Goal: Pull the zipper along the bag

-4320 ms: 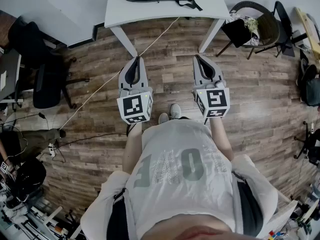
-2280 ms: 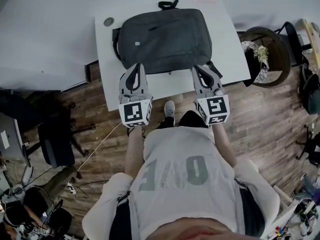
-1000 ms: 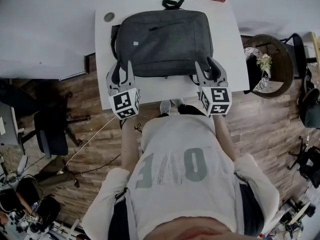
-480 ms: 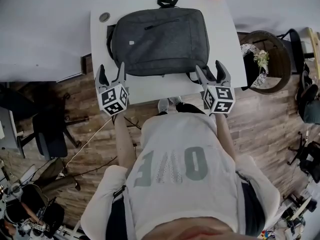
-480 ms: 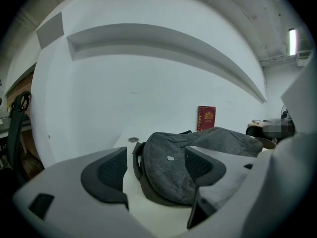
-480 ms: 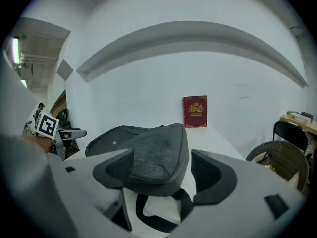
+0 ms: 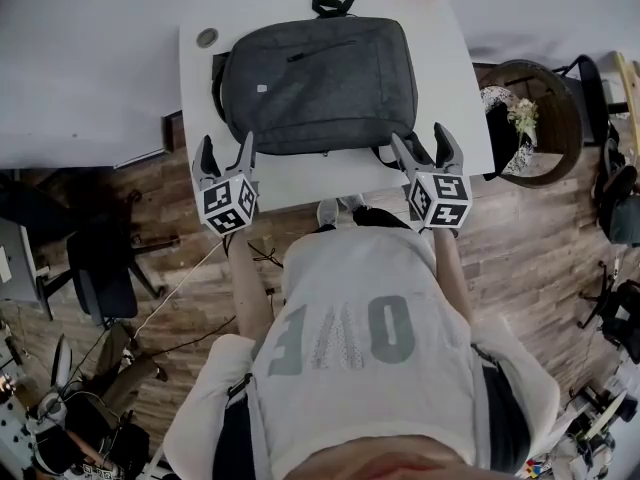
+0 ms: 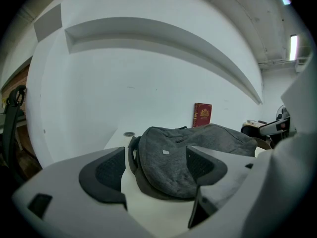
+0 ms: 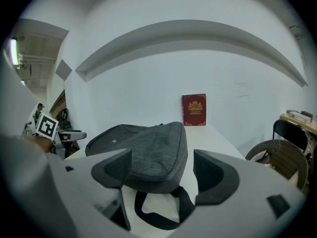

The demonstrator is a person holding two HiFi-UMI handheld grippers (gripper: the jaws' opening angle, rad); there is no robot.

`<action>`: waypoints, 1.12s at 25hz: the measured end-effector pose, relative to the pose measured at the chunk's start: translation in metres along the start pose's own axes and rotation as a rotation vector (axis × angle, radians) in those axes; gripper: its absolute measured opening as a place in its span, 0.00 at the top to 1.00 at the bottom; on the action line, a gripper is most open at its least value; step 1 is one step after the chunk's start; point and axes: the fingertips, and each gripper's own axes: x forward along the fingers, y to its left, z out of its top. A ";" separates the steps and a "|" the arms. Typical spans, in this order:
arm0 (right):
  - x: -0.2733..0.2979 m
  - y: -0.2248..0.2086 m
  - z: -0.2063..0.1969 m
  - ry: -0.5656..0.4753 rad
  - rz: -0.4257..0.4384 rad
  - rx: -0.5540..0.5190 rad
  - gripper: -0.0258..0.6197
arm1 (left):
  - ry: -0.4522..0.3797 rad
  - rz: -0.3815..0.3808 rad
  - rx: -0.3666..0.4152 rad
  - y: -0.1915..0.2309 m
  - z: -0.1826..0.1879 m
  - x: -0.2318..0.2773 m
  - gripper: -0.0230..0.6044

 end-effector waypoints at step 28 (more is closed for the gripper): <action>0.044 0.028 -0.076 0.285 0.144 -0.122 0.40 | 0.482 -0.595 1.023 -0.017 -0.078 0.025 0.40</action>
